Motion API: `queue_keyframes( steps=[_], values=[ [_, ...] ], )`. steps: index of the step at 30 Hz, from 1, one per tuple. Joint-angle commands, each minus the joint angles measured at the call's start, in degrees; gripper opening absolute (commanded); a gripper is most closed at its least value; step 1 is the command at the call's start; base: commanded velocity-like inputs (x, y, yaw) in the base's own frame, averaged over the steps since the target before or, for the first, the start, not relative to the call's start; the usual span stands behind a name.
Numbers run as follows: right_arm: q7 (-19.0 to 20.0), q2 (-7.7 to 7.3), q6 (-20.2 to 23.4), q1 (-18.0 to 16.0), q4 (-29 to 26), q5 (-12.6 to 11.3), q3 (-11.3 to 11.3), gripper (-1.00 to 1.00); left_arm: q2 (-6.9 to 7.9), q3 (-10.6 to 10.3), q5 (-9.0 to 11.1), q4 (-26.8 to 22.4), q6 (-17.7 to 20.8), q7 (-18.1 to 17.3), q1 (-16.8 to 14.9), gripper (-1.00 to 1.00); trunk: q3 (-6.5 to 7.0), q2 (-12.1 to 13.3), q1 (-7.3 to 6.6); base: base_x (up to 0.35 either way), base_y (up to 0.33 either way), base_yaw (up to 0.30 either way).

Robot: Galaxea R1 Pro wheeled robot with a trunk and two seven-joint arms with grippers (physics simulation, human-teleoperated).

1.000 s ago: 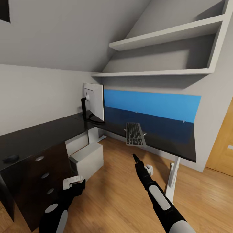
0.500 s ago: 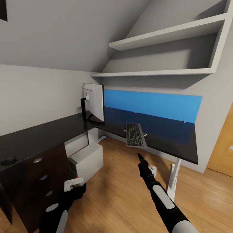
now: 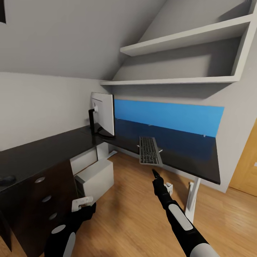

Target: In the bedroom, organize the workspace by keeping the computer under the desk, ensuring the monitor is on the desk, placing the keyboard on the desk next to the monitor, placing the mouse on the desk next to the keyboard, moving the folder from the swivel chair onto the desk next to the mouse, stacking the notebook on top of the folder with the pen on top of the notebook, and positioning the swivel chair next to the desk.

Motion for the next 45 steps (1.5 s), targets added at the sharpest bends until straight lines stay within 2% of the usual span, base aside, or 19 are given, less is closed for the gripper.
queue_keyframes(
  steps=[1, 23, 34, 36, 39, 41, 45],
  values=[
    [0.25, -0.01, -0.01, -0.04, 0.04, -0.60, 0.12, 1.00, -0.03, -0.04, 0.44, -0.06, 0.27, 0.32, -0.04, 1.00, 0.12, 0.39, -0.23, 0.002, 0.000, 0.000],
    [0.39, 0.00, -0.13, -0.04, 0.05, -0.43, 0.12, 1.00, -0.03, -0.24, 0.36, -0.04, 0.27, 0.34, -0.06, 1.00, 4.07, 9.21, -5.07, 0.000, 0.000, 0.000],
    [0.04, -0.06, 0.03, -0.04, 0.09, -0.62, -0.02, 1.00, -0.03, -0.20, 0.41, -0.04, 0.31, 0.32, -0.04, 1.00, 4.07, 9.21, -5.07, 0.000, 0.000, 0.000],
    [-0.01, -0.13, 0.08, -0.04, 0.27, -0.65, -0.57, 1.00, -0.03, -0.21, 0.39, -0.04, 0.31, 0.32, -0.05, 1.00, 4.07, 9.21, -5.07, 0.000, 0.000, 0.000],
    [-0.58, -0.14, 0.15, -0.04, 1.69, -0.67, -3.48, 1.00, -0.03, -0.22, 0.41, -0.04, 0.31, 0.34, -0.06, 1.00, 4.07, 9.21, -5.07, 0.000, 0.000, 0.000],
    [-1.00, -0.15, 0.19, -0.04, 2.97, -0.68, -4.59, 1.00, -0.03, -0.23, 0.42, -0.04, 0.32, 0.33, -0.04, 1.00, 4.07, 9.21, -5.07, 0.000, 0.000, 0.000],
    [-1.38, -0.21, 0.22, -0.04, 4.36, -0.69, -5.57, 1.00, -0.03, -0.22, 0.40, -0.04, 0.30, 0.33, -0.03, 1.00, 4.07, 9.21, -5.07, 0.000, 0.000, 0.000]
  ],
)
